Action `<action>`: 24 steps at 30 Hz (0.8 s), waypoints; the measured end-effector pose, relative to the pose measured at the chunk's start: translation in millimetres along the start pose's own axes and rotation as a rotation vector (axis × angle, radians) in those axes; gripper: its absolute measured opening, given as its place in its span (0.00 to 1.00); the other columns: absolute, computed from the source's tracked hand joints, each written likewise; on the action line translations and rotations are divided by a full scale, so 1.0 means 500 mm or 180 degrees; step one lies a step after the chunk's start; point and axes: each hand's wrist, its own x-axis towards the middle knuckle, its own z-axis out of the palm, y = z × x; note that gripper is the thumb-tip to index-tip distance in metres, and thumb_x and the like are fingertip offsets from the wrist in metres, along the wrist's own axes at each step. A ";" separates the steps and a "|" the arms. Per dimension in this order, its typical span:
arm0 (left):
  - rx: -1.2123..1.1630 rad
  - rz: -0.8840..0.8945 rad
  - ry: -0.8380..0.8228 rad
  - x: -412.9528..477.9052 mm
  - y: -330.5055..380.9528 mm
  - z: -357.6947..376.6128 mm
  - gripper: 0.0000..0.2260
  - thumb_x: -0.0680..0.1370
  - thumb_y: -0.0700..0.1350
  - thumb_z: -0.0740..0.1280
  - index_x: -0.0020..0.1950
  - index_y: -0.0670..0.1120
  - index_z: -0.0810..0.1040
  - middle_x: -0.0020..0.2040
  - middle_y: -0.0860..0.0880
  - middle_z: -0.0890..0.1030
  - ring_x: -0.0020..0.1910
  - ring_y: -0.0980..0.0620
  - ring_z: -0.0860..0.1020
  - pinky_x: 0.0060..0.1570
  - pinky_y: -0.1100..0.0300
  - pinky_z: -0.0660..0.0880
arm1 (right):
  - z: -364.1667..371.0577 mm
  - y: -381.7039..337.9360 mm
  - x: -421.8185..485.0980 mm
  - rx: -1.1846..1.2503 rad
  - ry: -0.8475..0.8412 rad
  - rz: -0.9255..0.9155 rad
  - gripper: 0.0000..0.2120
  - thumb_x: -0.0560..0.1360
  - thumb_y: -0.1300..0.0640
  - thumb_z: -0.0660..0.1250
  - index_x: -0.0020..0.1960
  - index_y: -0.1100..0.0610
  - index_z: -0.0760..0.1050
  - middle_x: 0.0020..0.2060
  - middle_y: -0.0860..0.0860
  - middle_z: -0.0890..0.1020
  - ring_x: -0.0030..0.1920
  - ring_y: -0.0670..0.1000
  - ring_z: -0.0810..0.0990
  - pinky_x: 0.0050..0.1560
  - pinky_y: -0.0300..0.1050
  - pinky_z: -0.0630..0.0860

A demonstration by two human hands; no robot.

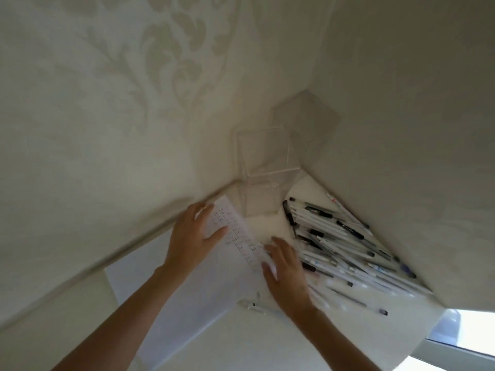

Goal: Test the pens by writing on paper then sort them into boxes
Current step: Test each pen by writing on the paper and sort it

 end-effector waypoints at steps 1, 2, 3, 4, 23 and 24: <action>0.0206 -0.0094 -0.0076 -0.031 -0.041 0.006 0.35 0.73 0.70 0.51 0.63 0.43 0.75 0.61 0.43 0.73 0.59 0.43 0.74 0.56 0.49 0.72 | 0.015 -0.009 -0.027 -0.0036 -0.0049 -0.0195 0.15 0.75 0.51 0.60 0.60 0.54 0.71 0.62 0.54 0.73 0.63 0.56 0.72 0.61 0.57 0.74; 0.0412 -0.0181 -0.0157 -0.059 -0.080 0.011 0.36 0.73 0.71 0.49 0.63 0.44 0.75 0.63 0.41 0.72 0.62 0.41 0.72 0.58 0.46 0.70 | 0.031 -0.010 -0.051 -0.0094 -0.0087 -0.0399 0.15 0.76 0.49 0.60 0.60 0.53 0.70 0.63 0.54 0.74 0.64 0.55 0.71 0.64 0.55 0.72; 0.0578 -0.0246 -0.0238 -0.082 -0.113 0.016 0.37 0.73 0.72 0.47 0.64 0.45 0.74 0.66 0.41 0.70 0.64 0.42 0.69 0.60 0.44 0.68 | 0.046 -0.007 -0.070 -0.0187 -0.0119 -0.0603 0.15 0.77 0.46 0.60 0.61 0.52 0.70 0.63 0.53 0.74 0.65 0.54 0.70 0.67 0.53 0.68; 0.0685 -0.0281 -0.0288 -0.099 -0.139 0.024 0.37 0.72 0.72 0.46 0.66 0.47 0.72 0.69 0.42 0.68 0.66 0.43 0.67 0.62 0.43 0.65 | 0.061 0.000 -0.082 -0.0342 -0.0162 -0.0800 0.17 0.77 0.43 0.58 0.61 0.51 0.69 0.64 0.53 0.74 0.66 0.54 0.69 0.69 0.52 0.64; 0.0974 -0.0249 0.0246 -0.112 -0.165 0.063 0.32 0.71 0.70 0.55 0.68 0.52 0.68 0.68 0.47 0.66 0.68 0.47 0.62 0.65 0.50 0.60 | 0.097 0.030 -0.013 -0.1820 0.0917 -0.1387 0.21 0.73 0.41 0.55 0.42 0.56 0.78 0.38 0.52 0.80 0.40 0.57 0.79 0.42 0.48 0.77; 0.1007 -0.0323 0.0204 -0.126 -0.155 0.059 0.31 0.72 0.70 0.57 0.67 0.53 0.68 0.67 0.47 0.67 0.67 0.47 0.63 0.63 0.49 0.61 | 0.088 0.040 -0.009 -0.1878 0.0995 -0.1187 0.22 0.72 0.41 0.55 0.40 0.57 0.78 0.36 0.53 0.79 0.38 0.57 0.79 0.40 0.48 0.77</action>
